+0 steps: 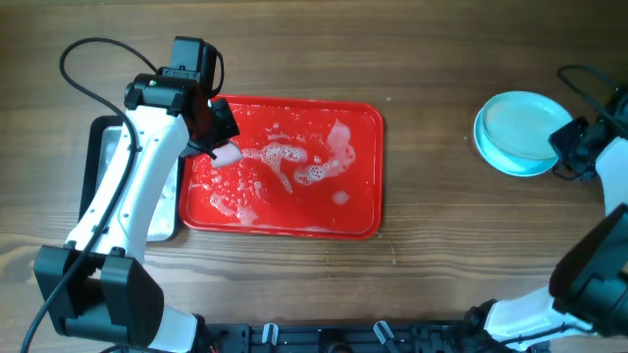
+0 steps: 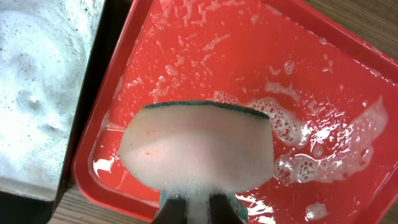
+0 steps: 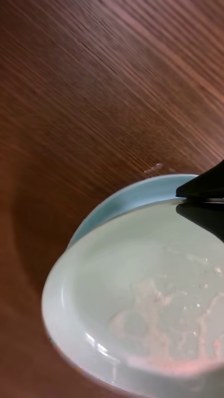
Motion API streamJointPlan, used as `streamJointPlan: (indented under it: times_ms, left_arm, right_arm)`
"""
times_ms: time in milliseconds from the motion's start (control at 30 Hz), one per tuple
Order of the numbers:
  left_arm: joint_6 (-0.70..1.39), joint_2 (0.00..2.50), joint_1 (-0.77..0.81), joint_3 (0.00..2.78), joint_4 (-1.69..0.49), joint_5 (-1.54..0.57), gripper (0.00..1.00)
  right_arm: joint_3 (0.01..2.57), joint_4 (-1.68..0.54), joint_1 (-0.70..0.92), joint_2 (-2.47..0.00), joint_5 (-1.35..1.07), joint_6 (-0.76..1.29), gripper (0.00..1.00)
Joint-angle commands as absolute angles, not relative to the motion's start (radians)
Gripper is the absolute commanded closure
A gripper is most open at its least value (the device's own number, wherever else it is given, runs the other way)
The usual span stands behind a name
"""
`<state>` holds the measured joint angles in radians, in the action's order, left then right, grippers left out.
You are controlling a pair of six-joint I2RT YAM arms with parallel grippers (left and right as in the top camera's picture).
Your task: Clean dirty plates on tray and stack at the side
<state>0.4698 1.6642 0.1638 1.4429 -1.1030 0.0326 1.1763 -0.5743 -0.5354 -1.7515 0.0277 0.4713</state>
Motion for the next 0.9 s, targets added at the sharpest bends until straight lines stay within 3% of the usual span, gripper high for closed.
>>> streamJointPlan:
  times_ms: [0,100,167,233,267,567,867]
  left_arm:
    - [0.480,1.670,0.158,1.438,-1.100,0.046,0.96]
    - [0.480,1.670,0.158,1.438,-1.099,0.046,0.96]
    - [0.479,1.670,0.157,1.438,-1.087,0.049,0.96]
    - [0.475,1.670,0.144,1.442,-1.078,0.062,0.96]
    - [0.466,1.670,0.128,1.450,-1.082,0.062,0.96]
    - [0.396,1.669,-0.137,1.590,-1.187,0.062,0.96]
    - [0.401,1.672,-0.282,1.497,-1.148,0.089,0.96]
  right_arm:
    - [1.169,-0.576,-0.534,-1.794,0.052,0.500,0.96]
    - [1.169,-0.577,-0.534,-1.794,0.054,0.498,0.92]
    - [1.169,-0.577,-0.534,-1.794,0.014,0.496,0.31]
    - [1.172,-0.579,-0.534,-1.793,-0.058,0.485,0.05]
    - [1.175,-0.585,-0.534,-1.789,-0.110,0.456,0.00]
    - [1.192,-0.666,-0.476,-1.510,-0.448,0.232,0.00]
    - [1.191,-0.763,-0.315,-1.329,-0.434,0.190,0.00]
